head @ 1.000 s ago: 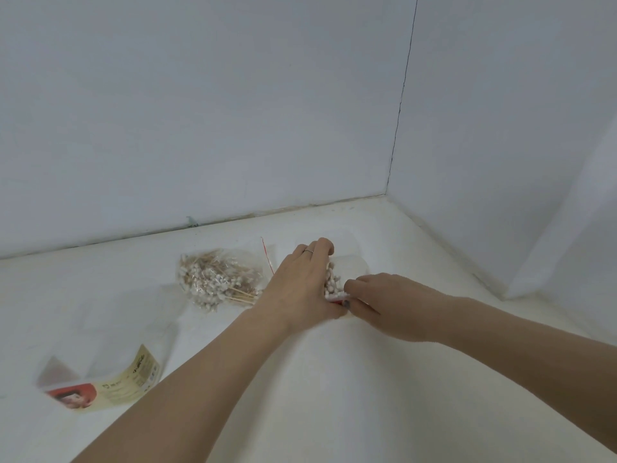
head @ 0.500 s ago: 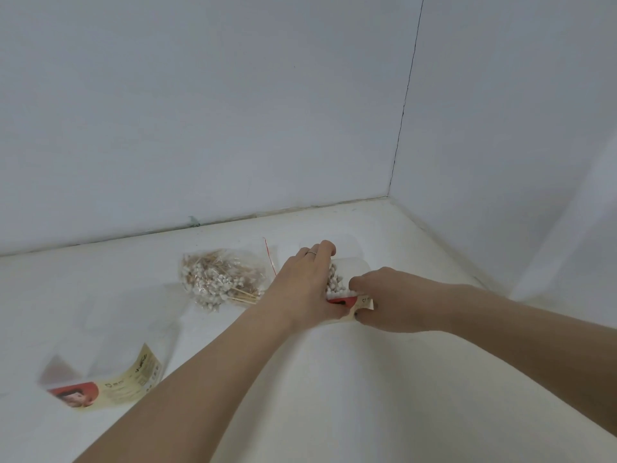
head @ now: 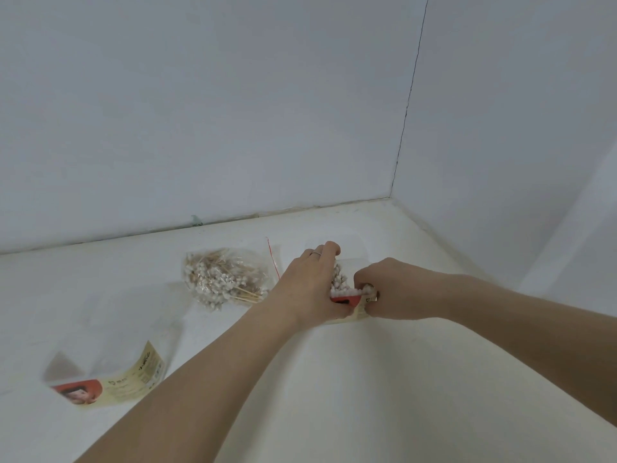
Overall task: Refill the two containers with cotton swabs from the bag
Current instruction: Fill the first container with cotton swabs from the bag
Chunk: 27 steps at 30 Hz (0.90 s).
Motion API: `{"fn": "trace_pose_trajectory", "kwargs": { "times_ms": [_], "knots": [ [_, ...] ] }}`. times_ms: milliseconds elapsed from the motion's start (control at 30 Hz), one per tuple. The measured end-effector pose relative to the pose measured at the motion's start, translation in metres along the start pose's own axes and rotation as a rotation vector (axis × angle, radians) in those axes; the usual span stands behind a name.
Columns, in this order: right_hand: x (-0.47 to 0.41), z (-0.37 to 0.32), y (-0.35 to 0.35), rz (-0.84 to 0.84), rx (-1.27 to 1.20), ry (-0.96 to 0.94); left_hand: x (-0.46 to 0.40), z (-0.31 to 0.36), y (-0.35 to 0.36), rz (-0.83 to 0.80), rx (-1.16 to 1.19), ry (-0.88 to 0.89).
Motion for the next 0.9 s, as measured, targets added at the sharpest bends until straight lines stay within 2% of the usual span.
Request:
{"fn": "trace_pose_trajectory", "kwargs": {
  "times_ms": [167, 567, 900],
  "knots": [
    [0.001, 0.0, 0.002, -0.011, -0.057, 0.012, 0.0, -0.001, 0.001, -0.003, -0.008, 0.001],
    [-0.002, -0.001, 0.004, -0.053, 0.096, 0.015, -0.001, -0.001, 0.001, -0.03, -0.022, -0.01],
    [0.009, 0.007, -0.01, 0.012, 0.022, -0.003, 0.006, -0.004, -0.004, -0.041, -0.031, 0.023]
  ]
}}
Point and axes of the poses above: each hand's wrist, its own x-axis away from the middle knuckle, its own y-axis out of the palm, z = x × y, the point moved 4 cm from there along -x, towards the middle knuckle, and after that the axes turned 4 degrees about y, right-handed, at the moved point
